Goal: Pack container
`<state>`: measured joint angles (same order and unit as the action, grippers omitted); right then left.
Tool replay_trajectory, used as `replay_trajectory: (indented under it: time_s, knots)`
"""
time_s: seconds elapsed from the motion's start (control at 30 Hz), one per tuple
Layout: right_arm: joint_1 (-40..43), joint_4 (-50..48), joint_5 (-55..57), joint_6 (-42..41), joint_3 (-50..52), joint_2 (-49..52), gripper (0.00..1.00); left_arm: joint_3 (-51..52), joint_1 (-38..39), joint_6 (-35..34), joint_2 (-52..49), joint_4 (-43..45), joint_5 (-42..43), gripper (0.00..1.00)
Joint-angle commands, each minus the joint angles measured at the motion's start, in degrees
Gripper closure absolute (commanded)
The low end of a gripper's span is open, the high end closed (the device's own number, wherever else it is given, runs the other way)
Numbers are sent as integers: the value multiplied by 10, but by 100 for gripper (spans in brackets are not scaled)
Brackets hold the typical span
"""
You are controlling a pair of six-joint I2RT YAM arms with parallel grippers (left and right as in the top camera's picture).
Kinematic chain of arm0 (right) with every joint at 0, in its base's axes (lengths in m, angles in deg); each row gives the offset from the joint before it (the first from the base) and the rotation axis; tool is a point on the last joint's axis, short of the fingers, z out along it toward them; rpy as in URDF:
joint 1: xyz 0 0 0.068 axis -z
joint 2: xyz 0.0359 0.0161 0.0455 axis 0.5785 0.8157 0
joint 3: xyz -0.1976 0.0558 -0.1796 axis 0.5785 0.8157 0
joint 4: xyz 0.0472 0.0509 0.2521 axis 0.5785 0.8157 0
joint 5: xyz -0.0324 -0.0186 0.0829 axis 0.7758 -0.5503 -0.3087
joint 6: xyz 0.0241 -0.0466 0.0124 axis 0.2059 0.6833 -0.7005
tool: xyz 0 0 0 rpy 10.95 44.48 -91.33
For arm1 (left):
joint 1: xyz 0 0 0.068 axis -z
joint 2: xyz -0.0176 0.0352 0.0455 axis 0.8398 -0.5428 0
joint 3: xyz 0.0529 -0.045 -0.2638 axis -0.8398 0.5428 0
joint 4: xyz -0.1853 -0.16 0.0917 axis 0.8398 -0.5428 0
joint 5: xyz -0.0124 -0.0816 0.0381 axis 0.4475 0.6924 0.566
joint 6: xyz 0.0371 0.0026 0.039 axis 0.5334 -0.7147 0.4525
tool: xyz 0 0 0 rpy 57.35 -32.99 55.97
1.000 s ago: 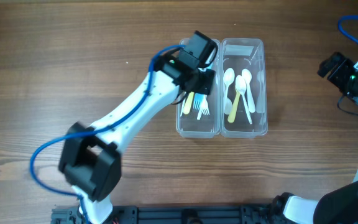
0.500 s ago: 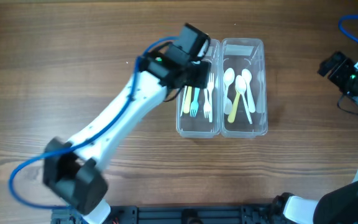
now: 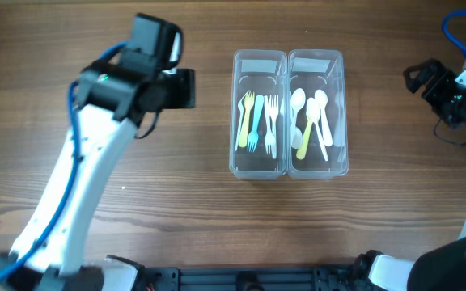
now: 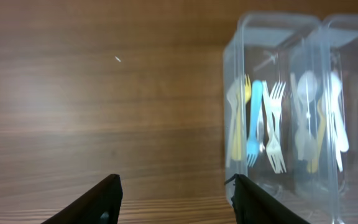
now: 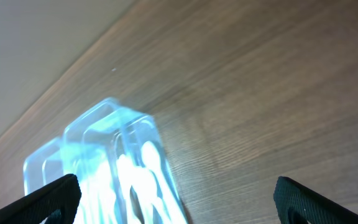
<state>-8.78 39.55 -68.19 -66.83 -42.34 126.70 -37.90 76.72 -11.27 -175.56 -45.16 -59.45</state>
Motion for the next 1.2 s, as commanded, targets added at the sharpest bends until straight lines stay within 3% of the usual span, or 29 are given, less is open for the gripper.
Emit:
replay_trajectory:
  time_s: [0.0, 0.13, 0.23, 0.37, 0.47, 0.6, 0.73, 0.97, 1.17]
  knots:
    - [-1, -10, -92, 81, -8, -83, 0, -6, -25, 39, 116, -2, -40, 40]
    - [-1, -14, -149, 118, -8, -188, 0, -6, -30, 38, 226, -2, -83, 38]
    - [-1, -20, -154, 132, -8, -276, 0, -6, -30, 38, 307, -4, -96, 31]
    - [-2, -3, -235, 135, -8, -314, 0, -6, -30, 37, 382, -28, -125, 1]
    - [-1, 3, -348, 162, -8, -320, 0, -6, -30, 37, 410, -56, -165, 0]
    - [-2, 7, -346, 168, -8, -331, 0, -6, -30, 37, 423, -111, -188, 0]
    - [-26, 44, -249, 163, -8, -347, 0, -6, -30, 37, 422, -114, -188, 0]
    - [-227, 101, 8, 162, -8, -386, 0, -6, -30, 37, 420, -105, -217, 0]
    - [-300, 105, 104, 164, -8, -391, 0, -6, -30, 37, 418, -104, -239, 0]
